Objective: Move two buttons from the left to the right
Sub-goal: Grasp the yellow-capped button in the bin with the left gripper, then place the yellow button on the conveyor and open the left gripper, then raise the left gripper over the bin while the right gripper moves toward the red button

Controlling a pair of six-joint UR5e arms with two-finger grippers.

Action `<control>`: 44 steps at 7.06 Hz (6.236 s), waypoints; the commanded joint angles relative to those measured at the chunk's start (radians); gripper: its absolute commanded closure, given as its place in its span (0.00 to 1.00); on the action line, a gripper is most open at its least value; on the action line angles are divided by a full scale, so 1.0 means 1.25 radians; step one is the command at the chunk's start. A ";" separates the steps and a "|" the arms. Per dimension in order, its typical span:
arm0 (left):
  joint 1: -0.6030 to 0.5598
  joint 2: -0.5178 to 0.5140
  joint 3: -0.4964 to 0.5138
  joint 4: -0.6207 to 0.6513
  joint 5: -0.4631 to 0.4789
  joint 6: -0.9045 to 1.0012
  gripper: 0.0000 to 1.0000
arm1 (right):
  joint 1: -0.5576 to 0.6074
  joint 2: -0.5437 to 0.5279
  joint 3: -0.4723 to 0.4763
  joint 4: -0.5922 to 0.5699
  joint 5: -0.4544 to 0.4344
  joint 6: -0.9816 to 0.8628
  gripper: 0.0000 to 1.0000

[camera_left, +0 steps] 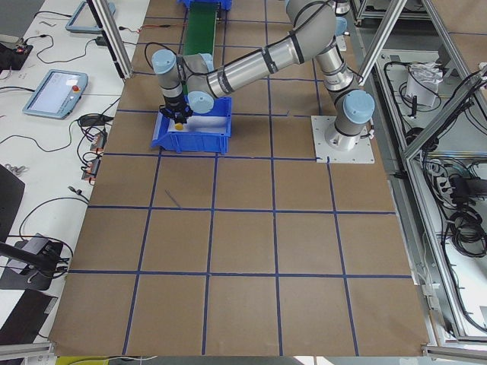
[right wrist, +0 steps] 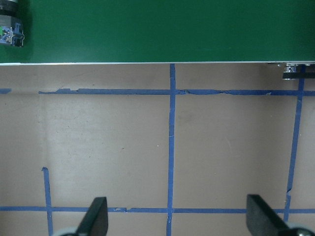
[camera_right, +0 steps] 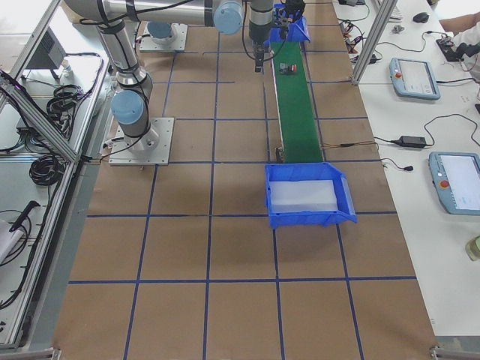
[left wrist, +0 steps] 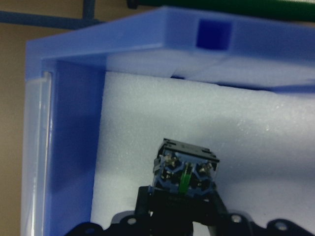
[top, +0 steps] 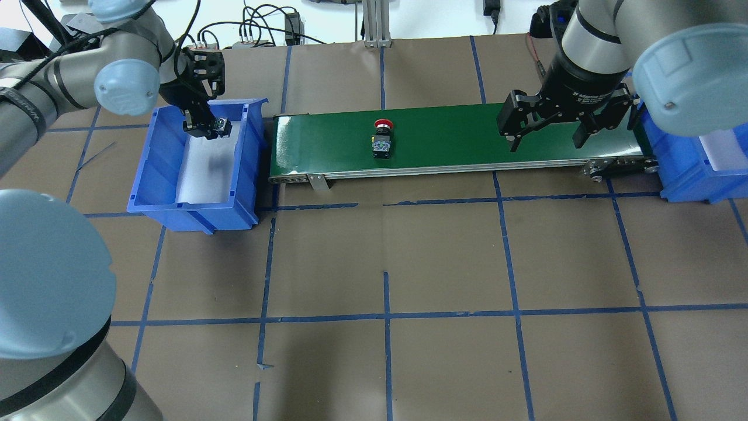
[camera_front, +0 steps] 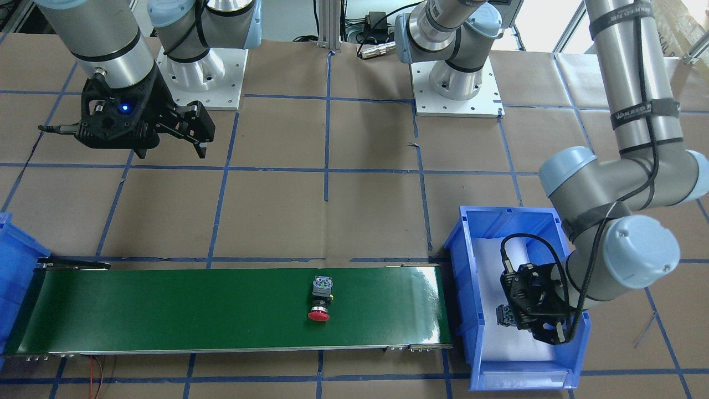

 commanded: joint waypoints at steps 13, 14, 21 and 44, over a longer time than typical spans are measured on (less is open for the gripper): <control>-0.261 -0.018 -0.029 0.063 0.041 -1.449 0.78 | -0.001 0.001 0.000 0.000 -0.004 -0.001 0.00; -0.261 -0.029 -0.025 0.074 0.042 -1.455 0.55 | -0.001 0.001 0.000 0.000 -0.005 -0.001 0.00; -0.274 0.248 -0.031 -0.163 0.050 -1.438 0.00 | -0.001 0.002 0.001 0.001 -0.011 -0.001 0.00; -0.230 0.421 -0.052 -0.392 0.055 -1.334 0.00 | -0.002 0.405 -0.176 -0.234 -0.005 0.036 0.00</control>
